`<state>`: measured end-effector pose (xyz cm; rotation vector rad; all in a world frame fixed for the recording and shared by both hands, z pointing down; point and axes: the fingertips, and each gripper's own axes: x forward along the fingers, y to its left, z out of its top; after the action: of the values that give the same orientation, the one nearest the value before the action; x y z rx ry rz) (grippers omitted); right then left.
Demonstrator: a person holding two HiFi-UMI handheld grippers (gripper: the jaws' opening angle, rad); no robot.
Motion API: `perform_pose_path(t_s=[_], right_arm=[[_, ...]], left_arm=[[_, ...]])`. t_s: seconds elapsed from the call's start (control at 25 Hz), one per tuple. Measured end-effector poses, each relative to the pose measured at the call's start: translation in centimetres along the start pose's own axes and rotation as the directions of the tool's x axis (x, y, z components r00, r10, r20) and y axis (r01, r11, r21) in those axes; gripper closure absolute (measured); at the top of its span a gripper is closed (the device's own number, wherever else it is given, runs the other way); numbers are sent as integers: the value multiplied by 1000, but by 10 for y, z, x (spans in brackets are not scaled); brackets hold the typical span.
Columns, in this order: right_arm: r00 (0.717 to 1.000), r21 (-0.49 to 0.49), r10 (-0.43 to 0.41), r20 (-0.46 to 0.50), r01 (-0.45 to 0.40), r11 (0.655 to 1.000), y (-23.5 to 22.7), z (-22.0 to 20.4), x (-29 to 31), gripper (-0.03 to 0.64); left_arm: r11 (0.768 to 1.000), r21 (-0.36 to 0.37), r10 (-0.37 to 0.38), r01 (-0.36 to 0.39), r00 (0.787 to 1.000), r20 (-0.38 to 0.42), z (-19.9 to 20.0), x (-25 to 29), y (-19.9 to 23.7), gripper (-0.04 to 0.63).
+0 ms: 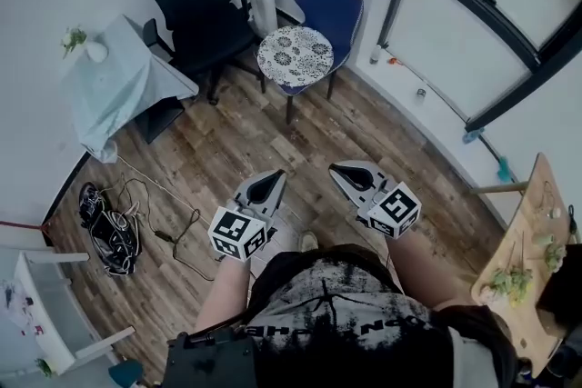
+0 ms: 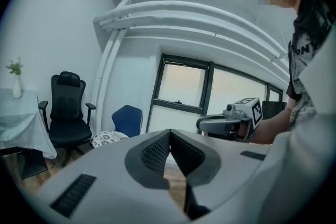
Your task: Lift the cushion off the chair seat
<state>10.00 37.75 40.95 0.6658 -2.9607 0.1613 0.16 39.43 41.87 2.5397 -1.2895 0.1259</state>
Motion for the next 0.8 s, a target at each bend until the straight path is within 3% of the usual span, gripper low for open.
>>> perform_pose_path(t_s=[0.48, 0.8], right_arm=[[999, 17, -25, -41, 25, 1000, -41, 1, 56, 600], [999, 52, -19, -41, 21, 998, -97, -4, 77, 600]], left_arm=[[999, -41, -22, 21, 1000, -16, -1, 26, 63, 581], [998, -62, -1, -1, 999, -42, -10, 70, 89, 581]])
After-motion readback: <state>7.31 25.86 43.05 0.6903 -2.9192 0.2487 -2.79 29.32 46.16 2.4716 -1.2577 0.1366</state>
